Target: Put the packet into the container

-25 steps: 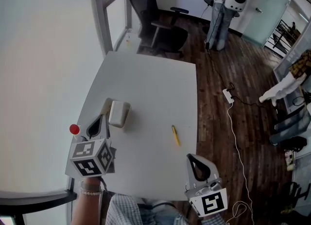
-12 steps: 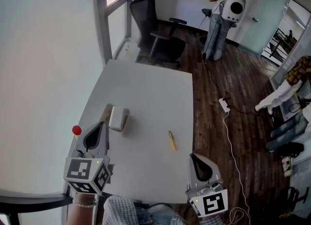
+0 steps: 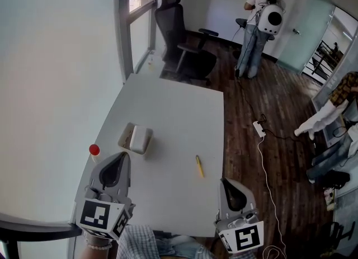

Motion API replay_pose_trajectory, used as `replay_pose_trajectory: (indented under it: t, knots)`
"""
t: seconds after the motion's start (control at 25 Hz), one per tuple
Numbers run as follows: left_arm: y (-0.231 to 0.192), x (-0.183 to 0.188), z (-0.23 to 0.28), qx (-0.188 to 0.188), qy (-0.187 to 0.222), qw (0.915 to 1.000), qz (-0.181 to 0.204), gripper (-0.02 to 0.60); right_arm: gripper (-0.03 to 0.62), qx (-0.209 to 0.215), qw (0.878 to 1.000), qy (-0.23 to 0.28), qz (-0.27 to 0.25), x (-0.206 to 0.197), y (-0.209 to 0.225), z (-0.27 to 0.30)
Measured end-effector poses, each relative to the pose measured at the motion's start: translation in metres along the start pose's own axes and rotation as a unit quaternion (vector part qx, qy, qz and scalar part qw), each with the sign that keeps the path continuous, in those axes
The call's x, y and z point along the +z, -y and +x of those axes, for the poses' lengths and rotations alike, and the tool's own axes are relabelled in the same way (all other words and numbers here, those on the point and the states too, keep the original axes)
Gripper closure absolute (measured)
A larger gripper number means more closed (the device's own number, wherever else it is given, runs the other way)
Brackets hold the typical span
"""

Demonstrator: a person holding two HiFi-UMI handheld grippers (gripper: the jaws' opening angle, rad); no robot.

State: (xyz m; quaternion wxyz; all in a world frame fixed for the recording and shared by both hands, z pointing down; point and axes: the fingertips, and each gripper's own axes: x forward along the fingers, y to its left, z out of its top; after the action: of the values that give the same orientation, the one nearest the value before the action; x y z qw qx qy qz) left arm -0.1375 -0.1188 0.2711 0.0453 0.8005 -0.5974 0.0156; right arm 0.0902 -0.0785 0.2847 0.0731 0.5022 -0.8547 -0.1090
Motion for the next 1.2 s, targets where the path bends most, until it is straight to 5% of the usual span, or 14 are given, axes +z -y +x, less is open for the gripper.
replay_pose_trajectory:
  t: [1.2]
  knots:
    - [0.018,-0.004,-0.02,-0.027,0.004,0.9996,0.003,0.578,0.595,0.043,0.999,0.014,-0.004,0.02,-0.032,0.009]
